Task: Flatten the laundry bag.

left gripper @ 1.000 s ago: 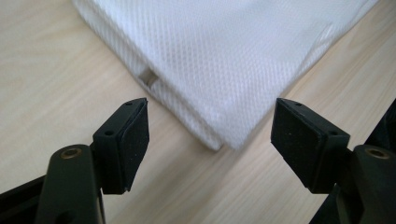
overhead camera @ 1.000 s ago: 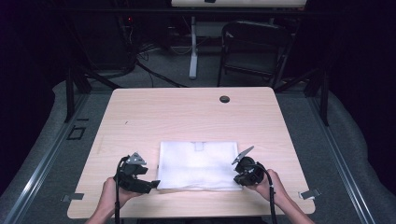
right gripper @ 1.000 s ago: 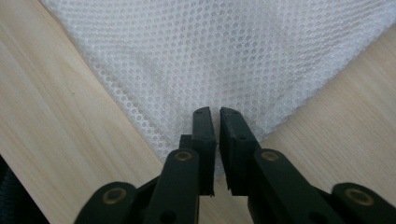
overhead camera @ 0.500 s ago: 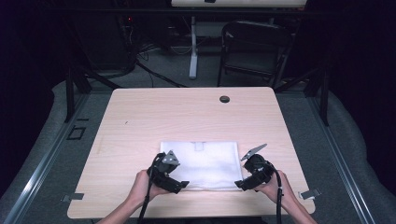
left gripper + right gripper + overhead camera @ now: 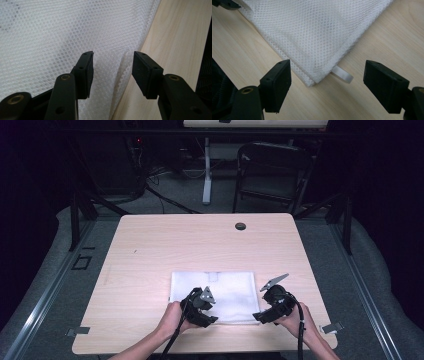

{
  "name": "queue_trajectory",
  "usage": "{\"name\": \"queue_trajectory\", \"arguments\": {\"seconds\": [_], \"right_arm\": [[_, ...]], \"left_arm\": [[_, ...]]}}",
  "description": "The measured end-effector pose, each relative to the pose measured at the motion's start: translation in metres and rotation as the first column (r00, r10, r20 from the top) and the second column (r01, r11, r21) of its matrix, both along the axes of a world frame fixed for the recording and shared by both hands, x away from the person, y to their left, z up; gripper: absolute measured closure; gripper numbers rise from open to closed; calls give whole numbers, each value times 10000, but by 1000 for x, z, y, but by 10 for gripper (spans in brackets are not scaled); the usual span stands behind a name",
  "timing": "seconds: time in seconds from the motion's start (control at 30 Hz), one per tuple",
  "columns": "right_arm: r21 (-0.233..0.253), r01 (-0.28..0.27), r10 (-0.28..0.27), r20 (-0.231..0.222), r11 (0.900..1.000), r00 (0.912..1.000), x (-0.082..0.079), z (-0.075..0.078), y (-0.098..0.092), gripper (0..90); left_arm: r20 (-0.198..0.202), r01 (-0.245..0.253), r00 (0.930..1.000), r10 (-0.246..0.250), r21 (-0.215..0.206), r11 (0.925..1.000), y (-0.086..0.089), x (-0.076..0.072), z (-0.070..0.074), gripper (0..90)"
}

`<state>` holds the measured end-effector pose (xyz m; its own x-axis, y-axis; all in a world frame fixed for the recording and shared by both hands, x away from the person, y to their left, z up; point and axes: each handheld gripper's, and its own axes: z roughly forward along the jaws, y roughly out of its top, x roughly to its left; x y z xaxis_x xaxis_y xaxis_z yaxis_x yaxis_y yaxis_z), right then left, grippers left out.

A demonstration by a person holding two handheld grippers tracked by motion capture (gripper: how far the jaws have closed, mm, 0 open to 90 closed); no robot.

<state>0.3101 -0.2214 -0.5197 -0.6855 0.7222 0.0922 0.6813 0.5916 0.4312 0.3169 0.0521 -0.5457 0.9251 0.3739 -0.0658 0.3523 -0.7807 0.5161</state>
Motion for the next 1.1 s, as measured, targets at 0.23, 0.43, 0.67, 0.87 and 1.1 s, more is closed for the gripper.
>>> {"name": "queue_trajectory", "arguments": {"seconds": [0.23,0.43,0.67,0.87,1.1], "right_arm": [[39,-27,27,-25,10000,10000,0,-1,1,238],[213,-126,129,-110,9997,9999,-1,-1,2,244],[133,-232,234,-141,9996,9996,0,-2,3,251],[158,-165,166,-52,9997,9998,-1,-2,4,264],[88,-356,355,153,9993,9993,-3,1,6,395]], "left_arm": [[30,397,9992,-398,400,9984,-5,-1,-8,648],[45,410,9991,-413,444,9982,-5,0,-10,718],[-55,293,9996,-292,294,9991,-4,3,-11,787],[-89,210,9997,-208,243,9995,-3,4,-12,848],[-173,199,9997,-196,156,9997,-2,5,-12,873]]}}
